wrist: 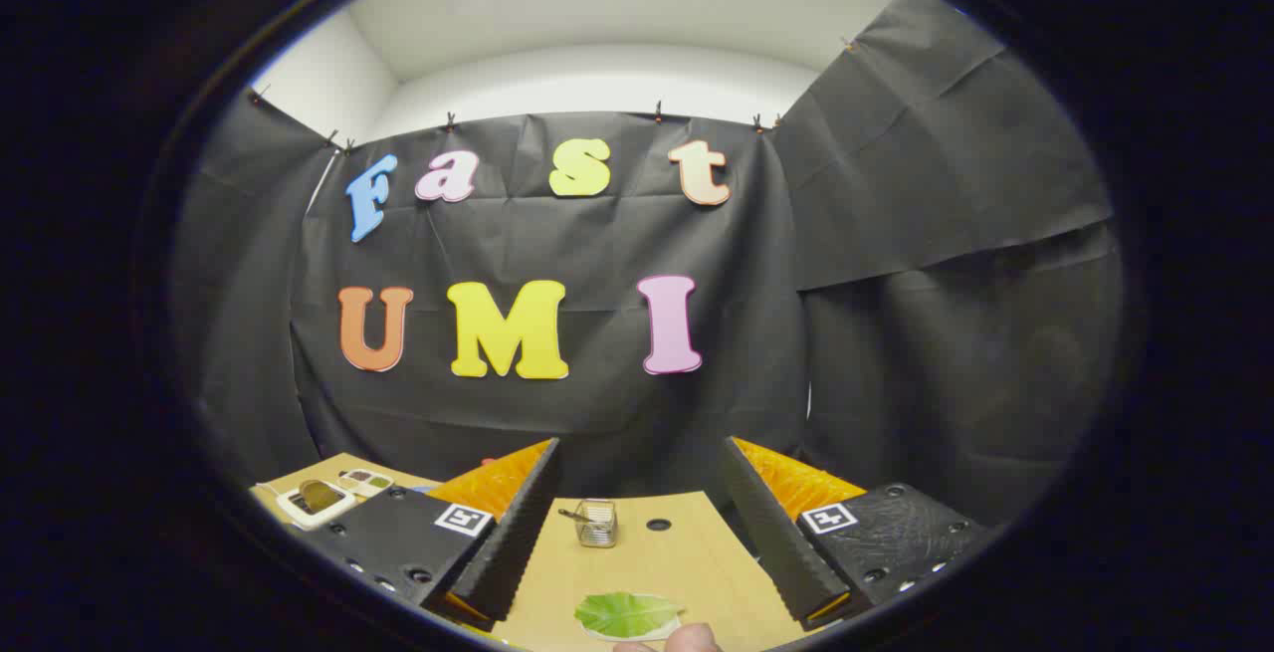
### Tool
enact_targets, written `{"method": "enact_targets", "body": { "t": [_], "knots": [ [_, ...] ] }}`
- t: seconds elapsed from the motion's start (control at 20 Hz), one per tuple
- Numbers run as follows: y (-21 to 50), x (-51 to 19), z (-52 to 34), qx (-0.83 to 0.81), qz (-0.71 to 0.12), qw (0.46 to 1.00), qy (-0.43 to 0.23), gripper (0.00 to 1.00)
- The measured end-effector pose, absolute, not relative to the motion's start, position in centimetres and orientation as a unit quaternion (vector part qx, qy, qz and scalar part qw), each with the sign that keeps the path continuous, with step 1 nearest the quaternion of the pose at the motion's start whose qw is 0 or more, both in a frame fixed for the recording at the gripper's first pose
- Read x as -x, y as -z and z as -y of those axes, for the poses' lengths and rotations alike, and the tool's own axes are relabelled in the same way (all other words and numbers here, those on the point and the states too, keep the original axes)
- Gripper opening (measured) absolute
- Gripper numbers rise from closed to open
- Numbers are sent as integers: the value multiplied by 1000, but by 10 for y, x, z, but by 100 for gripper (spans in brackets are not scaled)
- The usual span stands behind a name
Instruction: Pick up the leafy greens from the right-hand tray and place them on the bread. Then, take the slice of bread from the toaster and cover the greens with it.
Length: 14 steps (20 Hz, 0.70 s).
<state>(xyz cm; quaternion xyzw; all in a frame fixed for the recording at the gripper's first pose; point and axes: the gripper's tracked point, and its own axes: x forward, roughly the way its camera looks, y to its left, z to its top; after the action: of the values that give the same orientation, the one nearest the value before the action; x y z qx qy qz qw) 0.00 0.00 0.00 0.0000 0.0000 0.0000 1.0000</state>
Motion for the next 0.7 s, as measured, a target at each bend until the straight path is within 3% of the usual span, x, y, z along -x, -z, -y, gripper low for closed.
{"method": "enact_targets", "body": {
  "t": [0.7],
  "knots": [
    [9, 3, 38, 1, -9, 1000, 0, 96]
  ]
}}
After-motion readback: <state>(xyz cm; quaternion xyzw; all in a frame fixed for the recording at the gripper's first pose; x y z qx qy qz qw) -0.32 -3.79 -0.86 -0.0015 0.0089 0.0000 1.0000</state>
